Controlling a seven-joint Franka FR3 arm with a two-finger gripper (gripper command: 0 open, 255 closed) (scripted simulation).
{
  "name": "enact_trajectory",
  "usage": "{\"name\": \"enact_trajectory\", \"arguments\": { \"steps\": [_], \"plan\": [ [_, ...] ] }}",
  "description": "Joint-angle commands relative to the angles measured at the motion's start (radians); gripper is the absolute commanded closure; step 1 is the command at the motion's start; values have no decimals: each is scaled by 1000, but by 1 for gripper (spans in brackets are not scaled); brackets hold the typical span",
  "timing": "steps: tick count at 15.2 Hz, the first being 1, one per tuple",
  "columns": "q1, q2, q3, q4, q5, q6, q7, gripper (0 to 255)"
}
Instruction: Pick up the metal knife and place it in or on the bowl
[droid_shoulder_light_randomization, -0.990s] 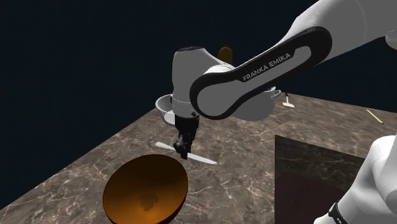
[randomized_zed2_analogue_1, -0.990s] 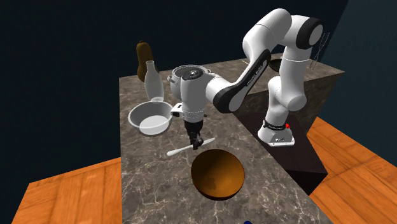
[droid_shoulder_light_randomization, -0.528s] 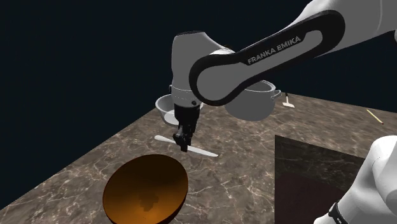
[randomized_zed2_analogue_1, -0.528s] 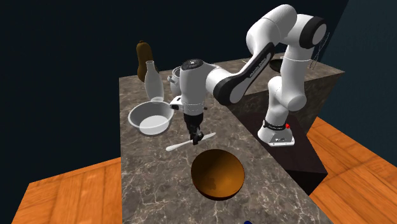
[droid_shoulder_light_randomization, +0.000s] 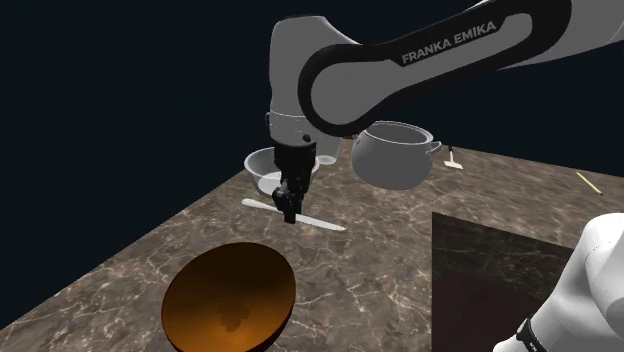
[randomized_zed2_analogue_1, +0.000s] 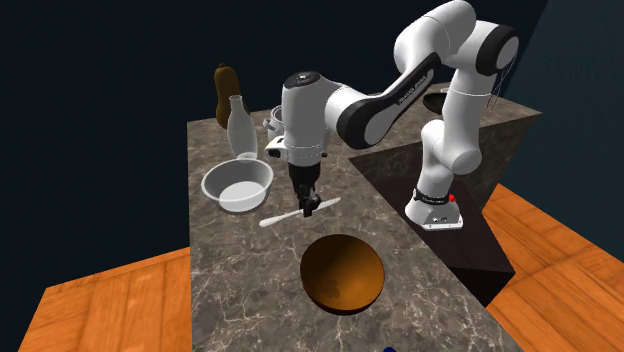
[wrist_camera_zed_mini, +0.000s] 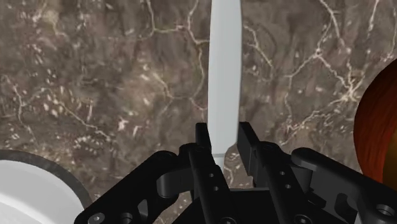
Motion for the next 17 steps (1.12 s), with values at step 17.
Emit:
{"name": "enact_trajectory", "arguments": {
  "steps": [17],
  "plan": [
    [-3,-31,-4,202,11,-232,-6,255]
  ]
}}
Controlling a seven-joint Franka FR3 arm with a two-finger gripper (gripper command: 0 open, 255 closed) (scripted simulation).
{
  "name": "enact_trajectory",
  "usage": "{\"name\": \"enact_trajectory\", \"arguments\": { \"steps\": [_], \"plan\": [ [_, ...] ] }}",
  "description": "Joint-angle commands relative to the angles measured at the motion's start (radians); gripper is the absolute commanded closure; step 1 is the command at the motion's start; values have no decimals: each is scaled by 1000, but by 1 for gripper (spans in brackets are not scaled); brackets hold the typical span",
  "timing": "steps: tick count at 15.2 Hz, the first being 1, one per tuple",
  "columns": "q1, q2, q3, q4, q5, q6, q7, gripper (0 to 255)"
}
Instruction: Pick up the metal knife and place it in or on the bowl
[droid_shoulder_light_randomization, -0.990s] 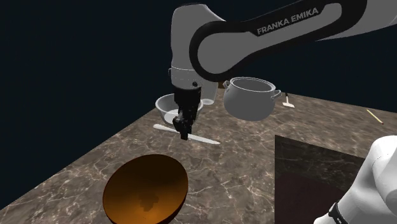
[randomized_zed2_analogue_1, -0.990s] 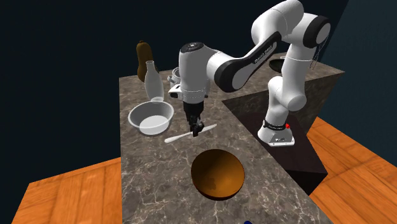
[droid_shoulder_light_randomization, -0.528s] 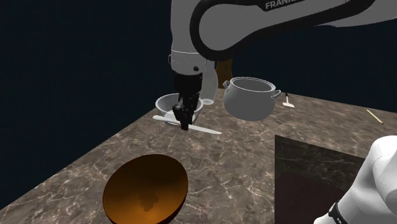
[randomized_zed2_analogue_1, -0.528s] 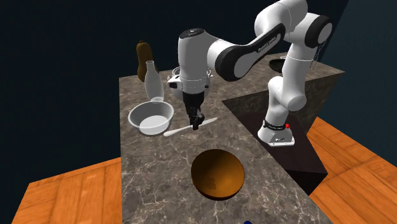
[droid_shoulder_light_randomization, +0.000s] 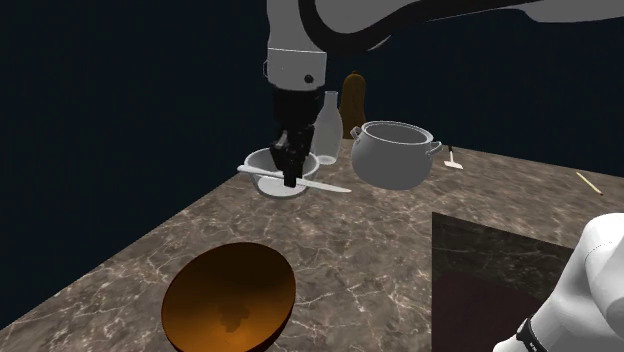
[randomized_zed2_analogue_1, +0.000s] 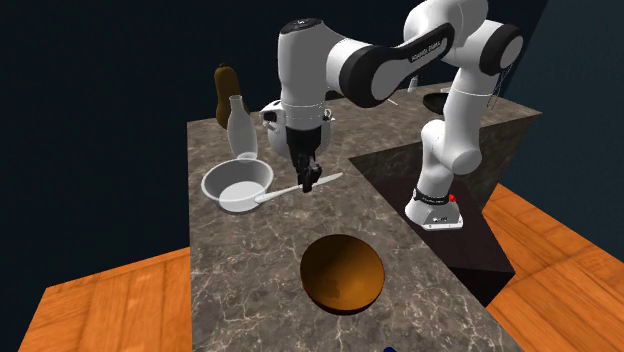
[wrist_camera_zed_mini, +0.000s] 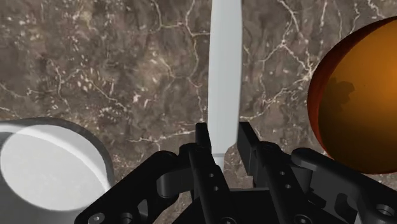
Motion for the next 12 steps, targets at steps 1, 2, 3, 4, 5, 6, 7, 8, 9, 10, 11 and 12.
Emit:
{"name": "enact_trajectory", "arguments": {
  "steps": [1,2,3,4,5,6,7,8,9,10,11,12],
  "plan": [
    [11,3,12,16,-1,-13,23,255],
    [22,6,24,22,-2,-16,48,255],
    [34,10,37,29,-4,-19,72,255],
    [46,16,50,38,-6,-22,97,255],
    [58,22,63,48,-9,-26,123,255],
    [70,30,75,59,-12,-29,148,255],
    [82,39,88,71,-17,-33,174,255],
    [95,49,100,84,-22,-37,201,255],
    [108,61,113,99,-28,-42,227,255],
    [122,73,126,115,-35,-47,254,255],
    [136,87,138,132,-42,-52,281,255],
    [151,103,150,151,-51,-58,309,255]
  ]
}}
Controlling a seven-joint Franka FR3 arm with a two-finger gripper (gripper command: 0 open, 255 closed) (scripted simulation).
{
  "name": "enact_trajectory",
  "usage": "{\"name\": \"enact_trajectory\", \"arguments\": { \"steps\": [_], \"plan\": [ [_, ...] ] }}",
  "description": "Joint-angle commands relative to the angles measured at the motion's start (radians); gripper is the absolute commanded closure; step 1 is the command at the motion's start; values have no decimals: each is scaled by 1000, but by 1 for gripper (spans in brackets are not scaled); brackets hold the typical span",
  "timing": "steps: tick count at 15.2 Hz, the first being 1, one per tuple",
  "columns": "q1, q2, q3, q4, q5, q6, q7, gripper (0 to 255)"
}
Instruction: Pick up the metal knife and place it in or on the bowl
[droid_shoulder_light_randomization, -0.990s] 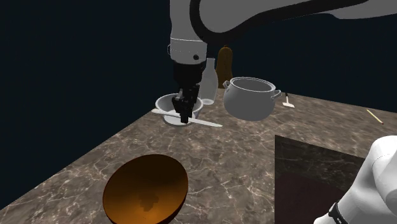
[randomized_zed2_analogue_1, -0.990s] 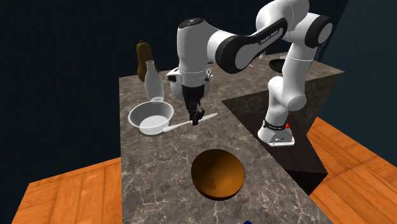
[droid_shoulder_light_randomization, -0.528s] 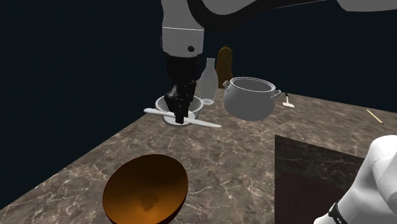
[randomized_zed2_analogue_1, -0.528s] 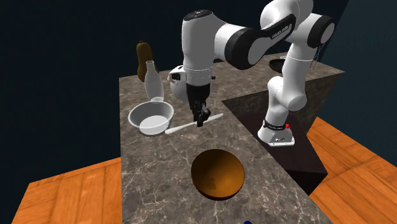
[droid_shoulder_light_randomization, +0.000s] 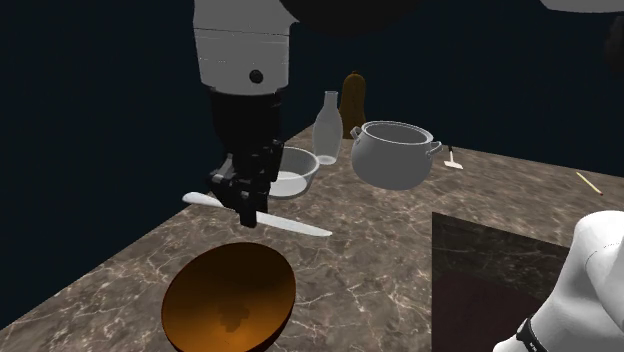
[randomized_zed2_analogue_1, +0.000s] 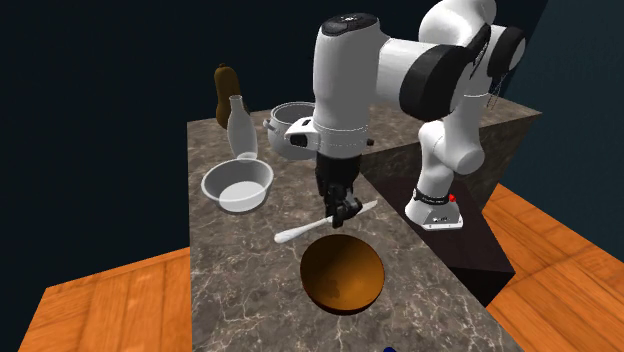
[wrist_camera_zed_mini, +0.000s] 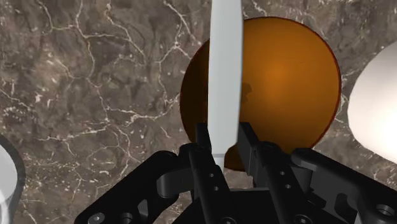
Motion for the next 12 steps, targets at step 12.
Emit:
{"name": "enact_trajectory", "arguments": {
  "steps": [12],
  "plan": [
    [66,75,47,-39,-45,101,125,255]
  ]
}}
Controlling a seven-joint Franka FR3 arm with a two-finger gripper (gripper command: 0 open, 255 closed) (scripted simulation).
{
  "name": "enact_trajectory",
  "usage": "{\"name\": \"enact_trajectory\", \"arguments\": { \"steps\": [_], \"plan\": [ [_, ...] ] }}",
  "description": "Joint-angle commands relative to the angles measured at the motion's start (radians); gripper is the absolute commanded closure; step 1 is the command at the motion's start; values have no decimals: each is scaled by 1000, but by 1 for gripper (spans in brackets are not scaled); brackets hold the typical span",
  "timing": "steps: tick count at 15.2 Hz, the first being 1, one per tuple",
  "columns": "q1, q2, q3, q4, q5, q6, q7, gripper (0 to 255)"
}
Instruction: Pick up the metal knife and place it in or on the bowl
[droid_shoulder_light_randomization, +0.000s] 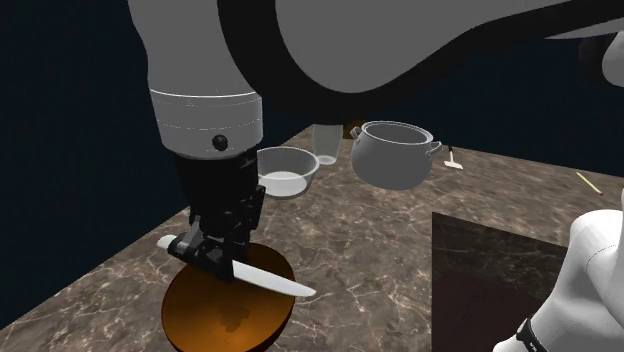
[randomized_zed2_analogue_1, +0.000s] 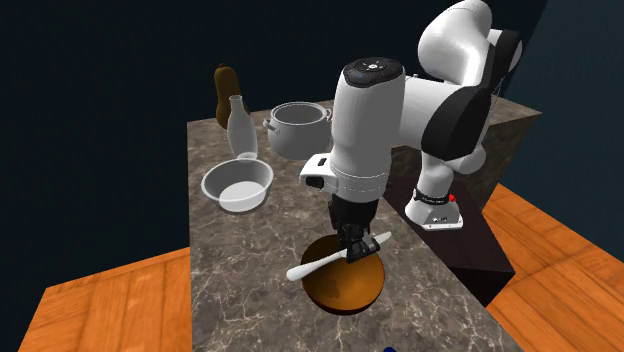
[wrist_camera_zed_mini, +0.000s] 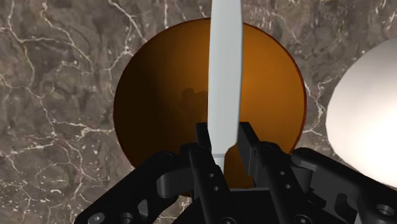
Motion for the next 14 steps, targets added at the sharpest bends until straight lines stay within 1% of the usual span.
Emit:
{"name": "enact_trajectory", "arguments": {
  "steps": [1,7,14],
  "plan": [
    [0,1,0,-25,-1,26,2,255],
    [0,12,-2,-94,-9,105,7,255],
    [0,12,-2,-94,-9,105,7,255]
  ]
}}
